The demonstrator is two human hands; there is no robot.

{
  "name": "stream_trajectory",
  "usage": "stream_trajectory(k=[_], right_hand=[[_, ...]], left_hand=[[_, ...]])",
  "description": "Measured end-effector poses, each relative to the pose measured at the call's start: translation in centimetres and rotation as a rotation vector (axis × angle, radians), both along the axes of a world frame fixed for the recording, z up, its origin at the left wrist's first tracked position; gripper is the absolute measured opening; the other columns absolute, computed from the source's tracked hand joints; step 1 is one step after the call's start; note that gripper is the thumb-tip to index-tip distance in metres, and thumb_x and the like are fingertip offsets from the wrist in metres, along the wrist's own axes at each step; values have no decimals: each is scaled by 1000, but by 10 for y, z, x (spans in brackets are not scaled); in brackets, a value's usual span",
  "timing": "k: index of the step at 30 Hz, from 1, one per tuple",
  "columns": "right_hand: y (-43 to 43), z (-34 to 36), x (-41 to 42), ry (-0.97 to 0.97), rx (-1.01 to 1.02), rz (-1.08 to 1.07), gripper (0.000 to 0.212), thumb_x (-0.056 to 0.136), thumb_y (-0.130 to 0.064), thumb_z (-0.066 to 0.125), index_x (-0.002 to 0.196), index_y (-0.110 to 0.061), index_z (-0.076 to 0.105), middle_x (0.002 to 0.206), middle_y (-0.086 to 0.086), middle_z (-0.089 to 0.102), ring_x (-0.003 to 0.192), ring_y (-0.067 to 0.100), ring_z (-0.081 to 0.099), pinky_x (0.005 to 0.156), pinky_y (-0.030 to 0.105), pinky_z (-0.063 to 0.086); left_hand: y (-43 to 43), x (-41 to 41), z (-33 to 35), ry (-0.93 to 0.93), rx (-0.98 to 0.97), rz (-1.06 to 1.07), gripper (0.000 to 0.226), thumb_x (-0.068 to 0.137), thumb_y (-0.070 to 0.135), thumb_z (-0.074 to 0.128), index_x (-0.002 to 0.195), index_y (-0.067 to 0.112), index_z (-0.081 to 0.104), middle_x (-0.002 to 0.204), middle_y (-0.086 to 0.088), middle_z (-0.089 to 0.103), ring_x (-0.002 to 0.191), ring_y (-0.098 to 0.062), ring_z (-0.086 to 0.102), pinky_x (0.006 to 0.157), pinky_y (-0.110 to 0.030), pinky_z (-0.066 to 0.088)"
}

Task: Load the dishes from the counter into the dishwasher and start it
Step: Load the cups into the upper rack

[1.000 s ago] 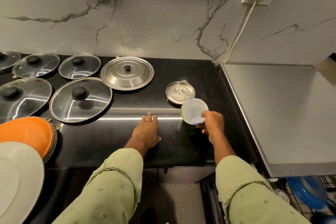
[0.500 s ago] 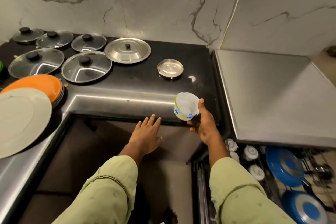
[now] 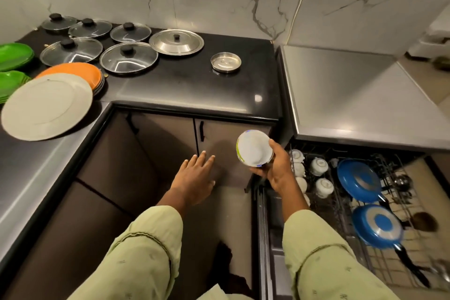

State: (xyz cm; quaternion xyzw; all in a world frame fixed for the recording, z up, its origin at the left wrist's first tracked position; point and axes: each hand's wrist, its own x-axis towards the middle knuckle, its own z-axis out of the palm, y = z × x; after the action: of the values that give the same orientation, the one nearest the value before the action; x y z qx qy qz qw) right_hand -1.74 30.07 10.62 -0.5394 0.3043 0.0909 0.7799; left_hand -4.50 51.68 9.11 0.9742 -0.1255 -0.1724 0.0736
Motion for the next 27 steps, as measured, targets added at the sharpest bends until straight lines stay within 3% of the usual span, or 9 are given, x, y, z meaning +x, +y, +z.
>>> stream_trajectory(k=[7, 13, 17, 23, 25, 27], right_hand=[[-31, -6, -102, 7, -98, 26, 26, 99, -39, 50, 115, -19, 56, 107, 6, 62, 81, 25, 65, 61, 38, 57], [-74, -5, -169, 51, -35, -60, 28, 97, -32, 51, 117, -15, 59, 108, 10, 62, 94, 32, 63, 54, 36, 58], [-117, -7, -204, 70, -31, -43, 30, 97, -29, 48, 119, -11, 58, 103, 12, 61, 80, 30, 62, 57, 37, 59], [-202, -22, -248, 137, -16, -38, 18, 97, -23, 48, 98, -9, 60, 99, 15, 63, 75, 28, 63, 55, 39, 58], [-230, -28, -259, 160, -27, -48, 19, 97, -22, 49, 103, -7, 59, 91, 11, 64, 75, 26, 63, 52, 36, 59], [-255, -35, -267, 181, -75, -37, 22, 97, -23, 49, 109, -7, 58, 87, 8, 64, 73, 23, 63, 59, 39, 58]], left_hand=[[-32, -90, -5, -17, -35, -31, 75, 101, 40, 46, 160, 23, 2, 167, -6, -4, 153, -28, 1, 122, -42, 5], [-79, -141, -2, -17, -51, -74, 75, 101, 41, 46, 160, 22, 3, 167, -6, -4, 153, -29, -1, 122, -43, 5], [-121, -168, -5, 10, -34, -74, 76, 100, 40, 48, 159, 22, 5, 167, -6, -3, 153, -28, 0, 123, -42, 5], [-206, -202, -12, 51, -27, -64, 75, 100, 38, 47, 159, 19, 5, 166, -8, -3, 153, -28, 0, 123, -43, 5], [-235, -212, -18, 89, -32, -79, 75, 100, 38, 47, 159, 19, 4, 166, -8, -4, 153, -28, -1, 123, -43, 5], [-258, -220, -25, 115, -18, -92, 76, 100, 38, 47, 159, 20, 3, 166, -7, -5, 153, -28, -2, 122, -43, 4]])
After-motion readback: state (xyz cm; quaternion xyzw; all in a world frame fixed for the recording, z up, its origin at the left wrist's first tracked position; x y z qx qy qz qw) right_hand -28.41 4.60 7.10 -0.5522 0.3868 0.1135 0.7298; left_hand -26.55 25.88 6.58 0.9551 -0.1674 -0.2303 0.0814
